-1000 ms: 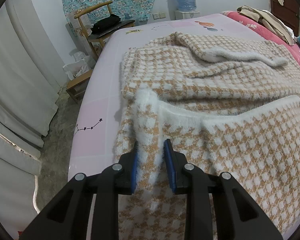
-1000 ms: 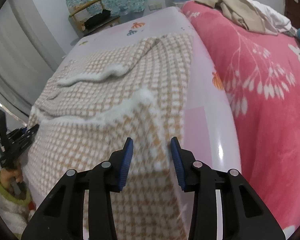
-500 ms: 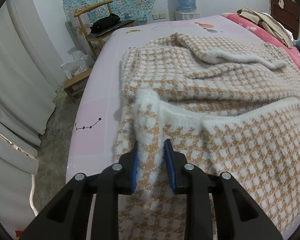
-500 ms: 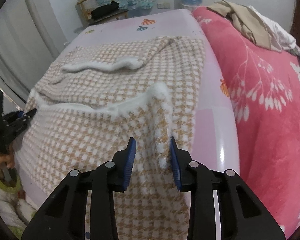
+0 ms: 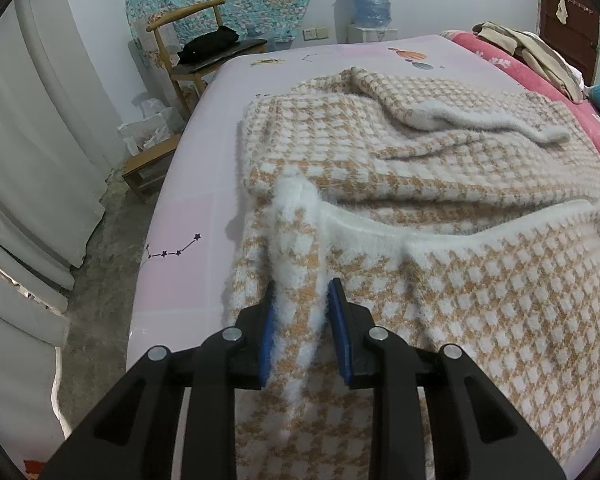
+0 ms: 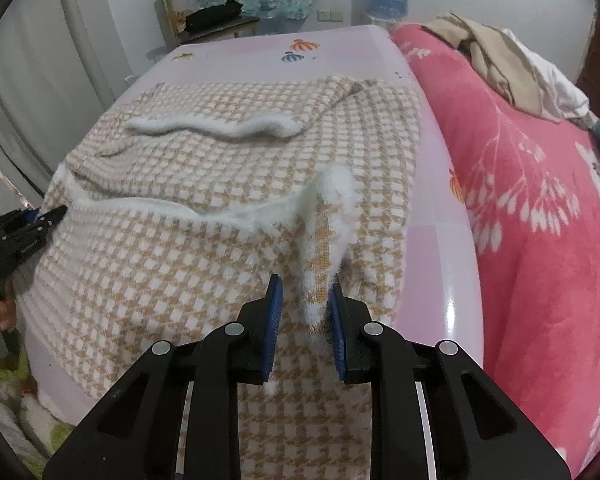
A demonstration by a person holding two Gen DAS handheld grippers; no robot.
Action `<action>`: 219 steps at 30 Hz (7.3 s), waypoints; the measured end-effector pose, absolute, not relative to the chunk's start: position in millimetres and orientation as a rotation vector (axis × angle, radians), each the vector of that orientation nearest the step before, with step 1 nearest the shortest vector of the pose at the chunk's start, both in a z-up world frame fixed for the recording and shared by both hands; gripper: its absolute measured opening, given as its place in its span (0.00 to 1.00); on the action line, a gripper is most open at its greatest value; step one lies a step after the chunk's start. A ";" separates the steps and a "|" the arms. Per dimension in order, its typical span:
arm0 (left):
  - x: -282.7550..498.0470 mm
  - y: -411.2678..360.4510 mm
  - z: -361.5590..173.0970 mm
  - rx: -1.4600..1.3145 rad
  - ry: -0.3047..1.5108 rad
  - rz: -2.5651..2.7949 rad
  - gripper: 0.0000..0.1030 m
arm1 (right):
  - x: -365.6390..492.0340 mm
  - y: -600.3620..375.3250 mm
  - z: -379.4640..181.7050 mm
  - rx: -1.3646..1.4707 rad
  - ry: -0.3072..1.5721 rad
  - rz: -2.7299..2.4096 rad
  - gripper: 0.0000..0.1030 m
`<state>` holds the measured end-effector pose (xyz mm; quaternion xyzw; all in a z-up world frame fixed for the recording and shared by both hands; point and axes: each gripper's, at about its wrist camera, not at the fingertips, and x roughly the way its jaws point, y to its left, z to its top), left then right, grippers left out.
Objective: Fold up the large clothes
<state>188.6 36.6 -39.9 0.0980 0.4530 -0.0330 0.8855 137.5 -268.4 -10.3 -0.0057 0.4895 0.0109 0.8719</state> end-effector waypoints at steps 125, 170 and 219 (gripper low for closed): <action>107.6 139.8 -56.8 -0.824 0.924 -0.475 0.75 | 49.3 -324.4 -46.6 0.808 0.912 0.079 0.77; 45.9 56.9 5.6 0.021 0.861 -0.242 0.13 | 54.8 -305.7 -20.2 0.665 0.881 0.019 0.22; 87.3 4.1 -40.1 0.029 0.955 -0.360 0.95 | 116.2 -205.2 -41.9 0.195 0.914 0.172 0.55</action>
